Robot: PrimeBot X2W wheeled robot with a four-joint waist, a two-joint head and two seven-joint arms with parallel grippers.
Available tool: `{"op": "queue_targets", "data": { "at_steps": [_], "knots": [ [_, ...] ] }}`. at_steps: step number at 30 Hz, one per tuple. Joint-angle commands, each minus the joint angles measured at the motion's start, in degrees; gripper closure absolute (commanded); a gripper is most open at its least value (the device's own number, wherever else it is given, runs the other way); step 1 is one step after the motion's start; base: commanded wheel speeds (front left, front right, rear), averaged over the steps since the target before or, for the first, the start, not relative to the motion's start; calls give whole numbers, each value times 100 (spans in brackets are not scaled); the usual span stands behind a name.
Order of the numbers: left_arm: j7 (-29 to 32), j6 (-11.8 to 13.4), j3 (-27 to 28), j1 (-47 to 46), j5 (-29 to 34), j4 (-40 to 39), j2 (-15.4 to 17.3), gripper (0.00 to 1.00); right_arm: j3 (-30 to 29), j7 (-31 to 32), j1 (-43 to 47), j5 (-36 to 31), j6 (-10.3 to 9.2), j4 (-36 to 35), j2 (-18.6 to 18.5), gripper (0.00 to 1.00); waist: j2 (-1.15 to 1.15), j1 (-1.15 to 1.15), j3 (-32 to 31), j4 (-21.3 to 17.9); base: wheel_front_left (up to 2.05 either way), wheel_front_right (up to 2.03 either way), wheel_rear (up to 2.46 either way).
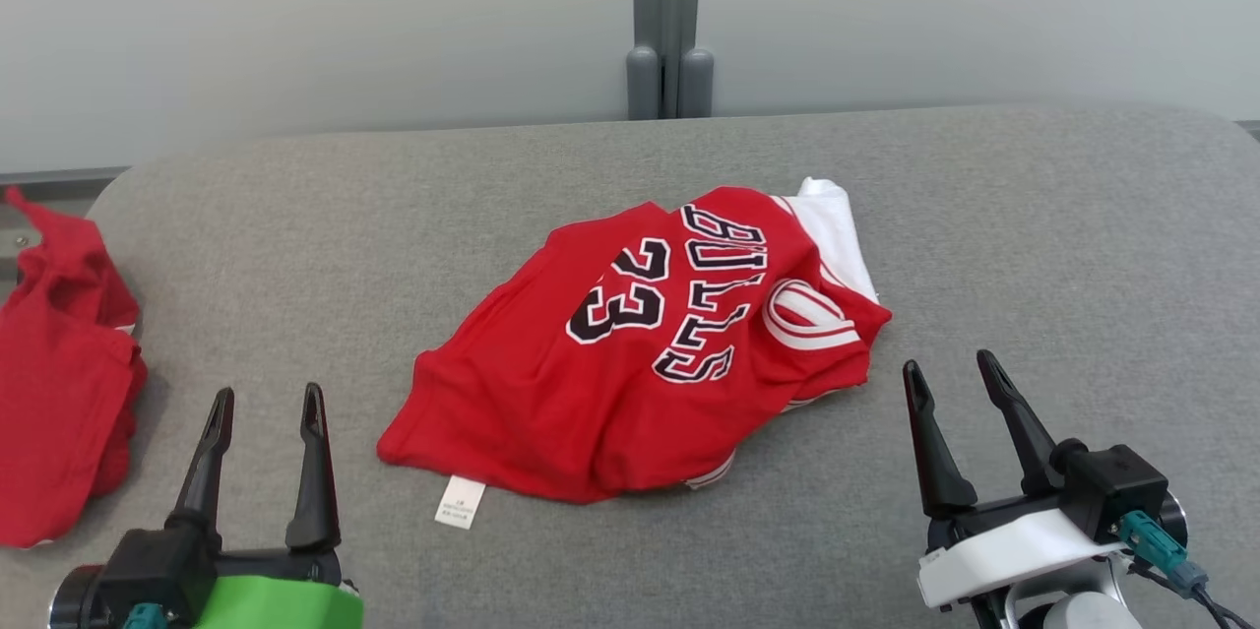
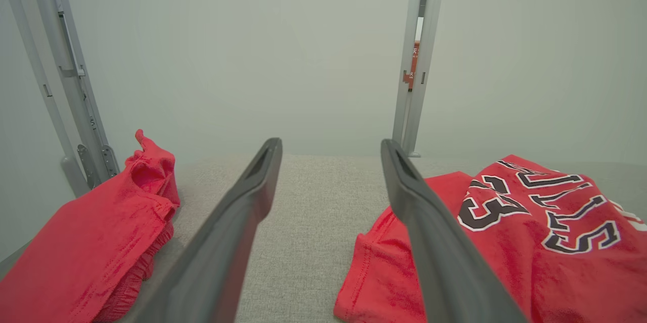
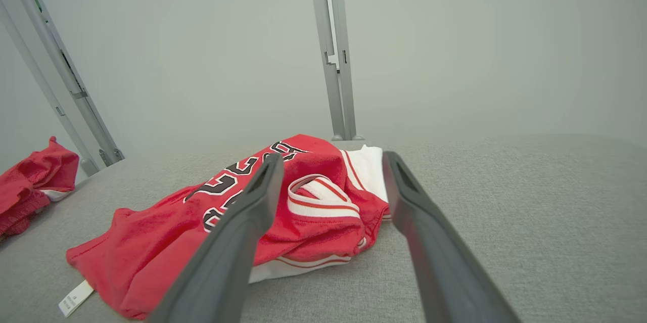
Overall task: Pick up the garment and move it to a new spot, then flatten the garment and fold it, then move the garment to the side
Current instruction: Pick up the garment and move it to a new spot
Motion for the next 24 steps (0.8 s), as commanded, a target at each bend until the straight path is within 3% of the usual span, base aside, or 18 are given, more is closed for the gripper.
{"op": "queue_targets", "data": {
  "at_steps": [1, 12, 24],
  "knots": [
    [0, 4, 22, 200, -9, -57, -43, 0, -30, -1, 128, -22, -6, -46, -17, 0, 0, 0, -285, -388, 0, 0, 0],
    [0, -17, -54, 1041, 96, -118, -154, 0, 125, -1, 366, -308, -5, -188, -13, 0, 0, 0, -533, -817, 0, 0, 0],
    [0, 136, -275, 1048, 55, -43, -156, 0, 160, -1, 431, -245, -5, -185, -15, 0, 0, 0, -557, -621, 0, 0, 0]
  ]
}}
